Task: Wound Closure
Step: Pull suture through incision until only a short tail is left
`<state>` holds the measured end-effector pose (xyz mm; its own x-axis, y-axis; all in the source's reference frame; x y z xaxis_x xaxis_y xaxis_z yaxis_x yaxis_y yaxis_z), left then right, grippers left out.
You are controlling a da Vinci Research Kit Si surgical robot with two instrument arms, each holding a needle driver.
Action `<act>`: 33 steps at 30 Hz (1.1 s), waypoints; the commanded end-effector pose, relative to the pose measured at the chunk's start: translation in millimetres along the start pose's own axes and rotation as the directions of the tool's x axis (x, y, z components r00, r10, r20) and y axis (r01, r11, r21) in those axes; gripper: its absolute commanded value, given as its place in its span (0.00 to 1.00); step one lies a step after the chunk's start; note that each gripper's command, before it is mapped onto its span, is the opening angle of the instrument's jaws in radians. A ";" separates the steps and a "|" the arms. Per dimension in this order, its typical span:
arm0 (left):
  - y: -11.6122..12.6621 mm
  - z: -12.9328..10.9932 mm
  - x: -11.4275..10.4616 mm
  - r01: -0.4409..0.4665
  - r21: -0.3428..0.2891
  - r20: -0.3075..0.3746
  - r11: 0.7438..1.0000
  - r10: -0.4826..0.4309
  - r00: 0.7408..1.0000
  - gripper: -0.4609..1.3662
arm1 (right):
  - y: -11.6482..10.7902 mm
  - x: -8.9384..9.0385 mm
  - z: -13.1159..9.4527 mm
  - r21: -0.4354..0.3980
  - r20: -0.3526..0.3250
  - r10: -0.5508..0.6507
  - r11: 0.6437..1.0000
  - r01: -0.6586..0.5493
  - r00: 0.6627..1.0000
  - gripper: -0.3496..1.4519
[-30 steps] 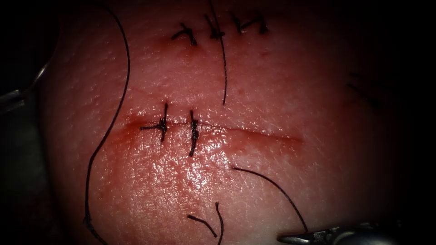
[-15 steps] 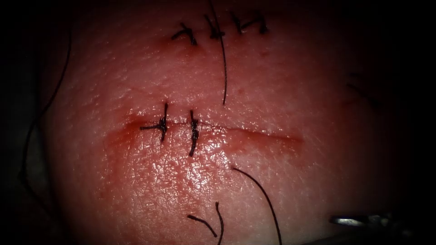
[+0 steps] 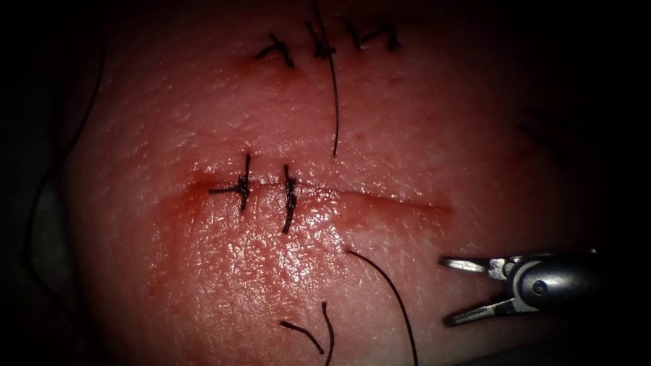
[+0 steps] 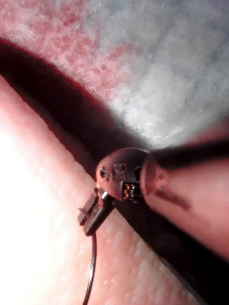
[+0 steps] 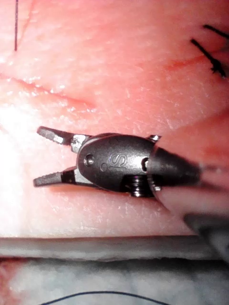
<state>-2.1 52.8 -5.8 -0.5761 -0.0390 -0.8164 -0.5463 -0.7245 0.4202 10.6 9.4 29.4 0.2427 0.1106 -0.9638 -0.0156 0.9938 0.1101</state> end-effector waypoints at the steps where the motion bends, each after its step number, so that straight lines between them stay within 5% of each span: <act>1: 0.2 0.2 0.1 -0.002 -0.007 -0.002 1.000 0.002 1.000 0.06 | 0.3 -0.3 0.6 -0.005 -0.005 -0.005 1.000 0.005 1.000 0.77; 25: 2.3 1.2 -0.1 0.028 -0.026 -0.008 0.999 -0.029 1.000 0.06 | 0.9 -1.1 7.8 0.024 -0.071 -0.022 0.999 0.024 0.997 0.60; 28: 2.4 1.1 -0.1 0.028 -0.027 -0.010 0.999 -0.028 1.000 0.06 | 1.0 -1.0 8.3 0.034 -0.077 -0.019 0.999 0.021 0.997 0.49; 29: 2.4 1.1 -0.1 0.028 -0.027 -0.010 0.999 -0.028 1.000 0.06 | 1.0 -1.0 8.3 0.039 -0.080 -0.020 0.999 0.023 0.997 0.33; 30: 2.4 1.1 -0.1 0.028 -0.027 -0.010 0.999 -0.028 1.000 0.06 | 1.0 -1.0 8.3 0.054 -0.088 -0.015 0.998 0.020 0.996 0.02; 33: 2.4 1.1 -0.1 0.028 -0.027 -0.010 0.999 -0.028 1.000 0.06 | 1.2 -1.1 8.2 0.073 -0.075 -0.018 0.997 0.023 0.997 0.00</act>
<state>-4.0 51.9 -4.3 -0.5543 -0.0257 -0.8319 -0.5492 -0.7397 0.3888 18.3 10.3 32.7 0.1665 0.0932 -0.9816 0.0654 0.9923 0.1053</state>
